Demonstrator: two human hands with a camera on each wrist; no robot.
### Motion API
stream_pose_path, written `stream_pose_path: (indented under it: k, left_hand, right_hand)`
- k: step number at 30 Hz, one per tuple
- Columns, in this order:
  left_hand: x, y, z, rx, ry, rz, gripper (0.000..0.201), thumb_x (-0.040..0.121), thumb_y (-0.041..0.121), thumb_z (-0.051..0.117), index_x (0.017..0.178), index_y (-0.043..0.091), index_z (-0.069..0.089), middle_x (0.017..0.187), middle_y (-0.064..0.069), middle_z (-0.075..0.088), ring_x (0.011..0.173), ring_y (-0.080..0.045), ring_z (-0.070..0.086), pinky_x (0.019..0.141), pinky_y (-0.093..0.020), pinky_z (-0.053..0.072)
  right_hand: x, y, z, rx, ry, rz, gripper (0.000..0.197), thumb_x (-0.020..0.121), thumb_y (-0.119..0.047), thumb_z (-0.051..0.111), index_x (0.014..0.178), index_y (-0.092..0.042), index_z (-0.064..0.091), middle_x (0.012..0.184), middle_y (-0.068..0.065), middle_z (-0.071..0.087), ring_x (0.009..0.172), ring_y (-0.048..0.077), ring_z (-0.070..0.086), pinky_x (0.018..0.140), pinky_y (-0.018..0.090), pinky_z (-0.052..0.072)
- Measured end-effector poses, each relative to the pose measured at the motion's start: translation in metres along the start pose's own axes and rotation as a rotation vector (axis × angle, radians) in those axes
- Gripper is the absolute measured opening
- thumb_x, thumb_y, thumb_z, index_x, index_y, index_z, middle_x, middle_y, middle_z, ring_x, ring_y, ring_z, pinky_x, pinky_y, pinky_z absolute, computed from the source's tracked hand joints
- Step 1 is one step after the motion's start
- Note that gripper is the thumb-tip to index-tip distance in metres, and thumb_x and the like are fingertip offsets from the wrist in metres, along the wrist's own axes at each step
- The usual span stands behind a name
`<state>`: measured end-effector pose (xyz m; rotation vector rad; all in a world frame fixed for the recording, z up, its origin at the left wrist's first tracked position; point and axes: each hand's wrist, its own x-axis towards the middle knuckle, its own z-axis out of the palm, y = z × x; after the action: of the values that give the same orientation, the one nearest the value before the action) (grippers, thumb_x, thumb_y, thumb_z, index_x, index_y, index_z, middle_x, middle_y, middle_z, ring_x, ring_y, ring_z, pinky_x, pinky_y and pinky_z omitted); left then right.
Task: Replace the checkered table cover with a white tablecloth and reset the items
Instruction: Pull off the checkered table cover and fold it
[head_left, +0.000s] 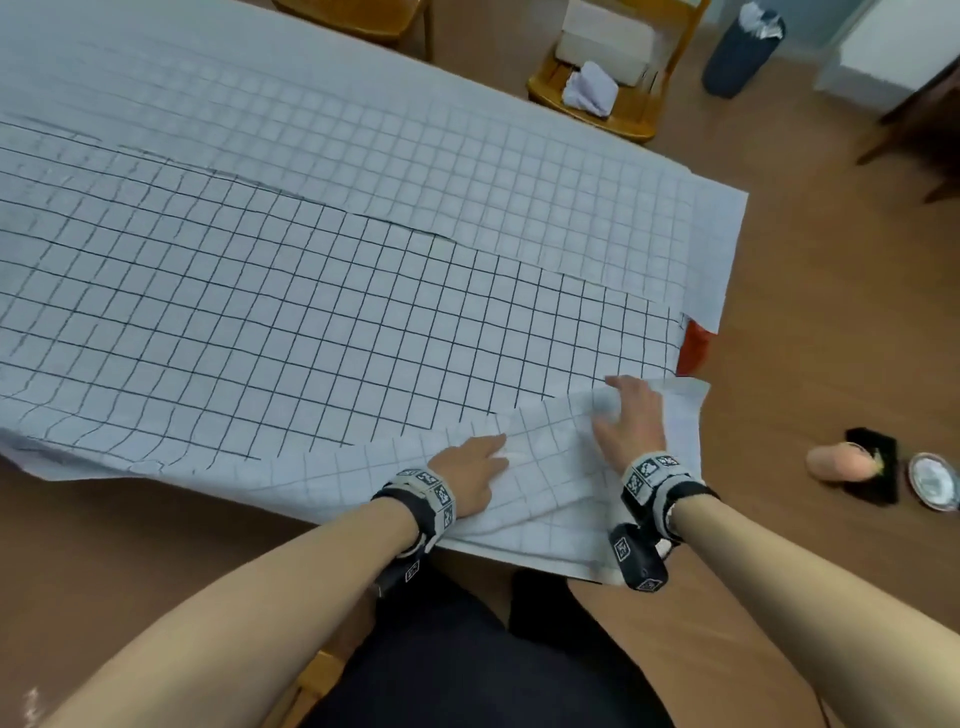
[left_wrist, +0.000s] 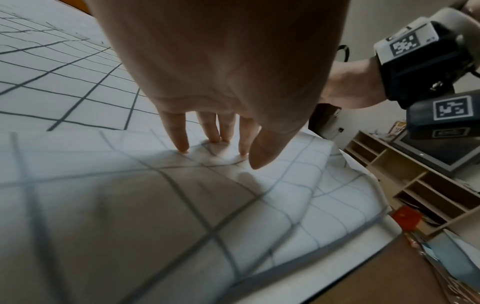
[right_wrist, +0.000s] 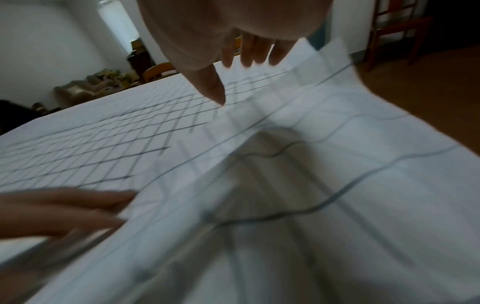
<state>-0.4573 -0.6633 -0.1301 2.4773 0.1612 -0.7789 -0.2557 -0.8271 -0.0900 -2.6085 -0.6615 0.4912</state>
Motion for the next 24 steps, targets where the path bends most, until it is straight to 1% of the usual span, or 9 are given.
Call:
stream_pose_path:
  k: [3,7,9,12,15,17,19,21,24]
  left_hand:
    - [-0.009,-0.013,0.000,-0.055,0.001,0.030,0.054,0.094,0.021,0.045,0.147,0.022,0.039,0.165,0.002,0.005,0.149,-0.021,0.016,0.117,-0.039,0.030]
    - [-0.040,-0.030,-0.006,-0.083,0.010,0.002,0.048,0.094,0.019,0.043,0.142,0.021,0.047,0.164,0.004,0.014,0.147,-0.020,0.021,0.115,-0.038,0.030]
    - [-0.063,-0.047,-0.008,-0.100,0.048,-0.023,0.048,0.095,0.017,0.044,0.143,0.020,0.046,0.162,0.003,0.020,0.145,-0.019,0.024,0.114,-0.038,0.031]
    - [-0.100,-0.080,-0.005,-0.120,0.147,-0.135,0.056,0.095,0.022,0.050,0.149,0.018,0.036,0.159,0.001,0.023,0.142,-0.020,0.028,0.111,-0.039,0.035]
    - [-0.130,-0.110,0.000,-0.135,0.214,-0.355,0.073,0.088,0.042,0.062,0.149,0.019,0.030,0.151,0.000,0.029,0.136,-0.022,0.033,0.104,-0.043,0.042]
    - [-0.144,-0.124,-0.002,-0.087,0.190,-0.456,0.078,0.078,0.056,0.067,0.141,0.020,0.037,0.139,0.000,0.035,0.126,-0.023,0.039,0.097,-0.042,0.046]
    - [-0.151,-0.131,-0.008,-0.012,0.117,-0.475,0.070,0.073,0.061,0.069,0.126,0.020,0.049,0.126,0.000,0.041,0.115,-0.021,0.044,0.093,-0.038,0.047]
    - [-0.148,-0.132,-0.020,0.068,0.058,-0.444,0.050,0.077,0.055,0.067,0.110,0.019,0.054,0.117,0.000,0.049,0.103,-0.021,0.050,0.086,-0.034,0.045]
    - [-0.135,-0.128,-0.049,0.073,-0.018,-0.454,0.024,0.088,0.044,0.057,0.093,0.022,0.048,0.103,-0.002,0.061,0.087,-0.019,0.055,0.073,-0.031,0.042]
  right_hand:
    - [-0.017,-0.035,0.037,0.013,-0.273,-0.136,0.061,0.085,-0.011,0.062,0.142,-0.025,0.045,0.144,-0.003,0.039,0.092,0.015,0.061,0.091,0.042,0.053]
    - [-0.019,-0.072,0.065,-0.137,-0.465,-0.150,0.072,0.083,-0.016,0.066,0.147,-0.027,0.035,0.150,-0.003,0.025,0.091,0.019,0.062,0.083,0.039,0.055]
    - [-0.016,-0.081,0.069,-0.198,-0.475,-0.108,0.071,0.082,-0.016,0.070,0.145,-0.023,0.037,0.147,0.001,0.023,0.099,0.025,0.061,0.082,0.037,0.055]
    - [-0.009,-0.082,0.067,-0.276,-0.485,-0.076,0.068,0.079,-0.020,0.075,0.138,-0.023,0.041,0.139,0.003,0.028,0.098,0.025,0.062,0.079,0.037,0.055]
    - [0.001,-0.079,0.063,-0.315,-0.551,-0.053,0.058,0.080,-0.031,0.077,0.129,-0.023,0.047,0.130,0.003,0.043,0.103,0.025,0.061,0.088,0.039,0.053]
    - [0.005,-0.077,0.061,-0.396,-0.596,-0.100,0.047,0.084,-0.039,0.073,0.122,-0.017,0.056,0.123,0.005,0.051,0.111,0.027,0.058,0.090,0.037,0.050]
    - [0.007,-0.074,0.061,-0.413,-0.594,-0.134,0.039,0.088,-0.041,0.069,0.111,-0.011,0.060,0.113,0.006,0.057,0.109,0.027,0.059,0.086,0.035,0.049]
    - [0.009,-0.070,0.060,-0.384,-0.553,-0.132,0.034,0.091,-0.040,0.067,0.105,-0.011,0.058,0.104,0.005,0.060,0.102,0.026,0.059,0.077,0.032,0.045]
    - [0.015,-0.060,0.053,-0.322,-0.497,-0.083,0.035,0.093,-0.042,0.063,0.109,-0.012,0.054,0.102,0.003,0.058,0.099,0.027,0.058,0.074,0.031,0.041]
